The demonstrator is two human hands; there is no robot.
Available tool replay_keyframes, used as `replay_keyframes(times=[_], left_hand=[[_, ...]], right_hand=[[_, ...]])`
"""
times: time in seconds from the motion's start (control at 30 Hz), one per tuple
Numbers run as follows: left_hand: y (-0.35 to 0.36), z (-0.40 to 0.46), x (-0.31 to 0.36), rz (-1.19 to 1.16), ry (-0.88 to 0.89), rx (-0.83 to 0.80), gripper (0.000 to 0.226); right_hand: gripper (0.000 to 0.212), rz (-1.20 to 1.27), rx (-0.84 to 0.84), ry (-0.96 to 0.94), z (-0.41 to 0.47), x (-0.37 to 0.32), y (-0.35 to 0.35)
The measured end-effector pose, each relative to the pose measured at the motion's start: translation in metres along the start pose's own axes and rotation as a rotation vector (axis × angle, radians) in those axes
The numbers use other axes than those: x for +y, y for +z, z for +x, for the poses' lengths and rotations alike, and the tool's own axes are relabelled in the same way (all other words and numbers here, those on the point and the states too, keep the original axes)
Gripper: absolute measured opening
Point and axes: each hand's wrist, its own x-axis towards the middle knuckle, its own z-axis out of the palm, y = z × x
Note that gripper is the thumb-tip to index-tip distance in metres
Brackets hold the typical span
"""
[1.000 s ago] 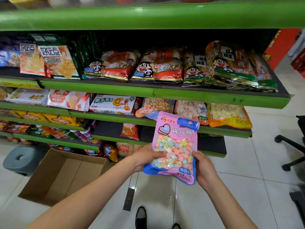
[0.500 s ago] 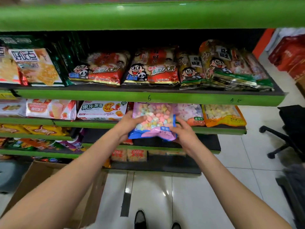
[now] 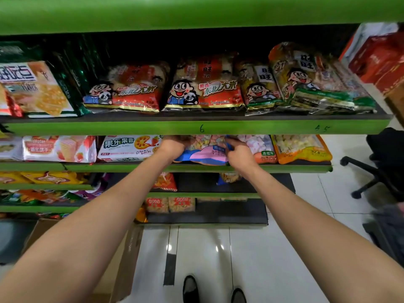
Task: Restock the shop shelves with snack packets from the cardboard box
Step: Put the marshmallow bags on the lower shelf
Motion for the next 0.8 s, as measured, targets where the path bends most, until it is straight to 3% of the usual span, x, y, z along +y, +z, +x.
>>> replay_keyframes(times=[0.27, 0.33, 0.4, 0.5, 0.8], left_hand=[[0.002, 0.005, -0.014, 0.244, -0.052, -0.033, 0.038], [0.001, 0.002, -0.016, 0.178, -0.058, -0.036, 0.039], [-0.003, -0.005, -0.02, 0.113, -0.05, -0.061, 0.055], [-0.003, -0.014, -0.027, 0.234, -0.068, -0.132, 0.079], [0.007, -0.018, -0.022, 0.299, -0.102, 0.012, 0.066]], right_hand=[[0.05, -0.327, -0.046, -0.123, -0.018, 0.001, 0.0], [0.047, -0.321, -0.028, -0.131, -0.024, 0.002, -0.004], [0.045, -0.3, -0.019, -0.133, -0.031, 0.003, -0.009], [0.048, -0.297, -0.088, -0.122, -0.044, 0.008, -0.014], [0.05, -0.29, -0.113, -0.086, -0.047, -0.005, -0.01]])
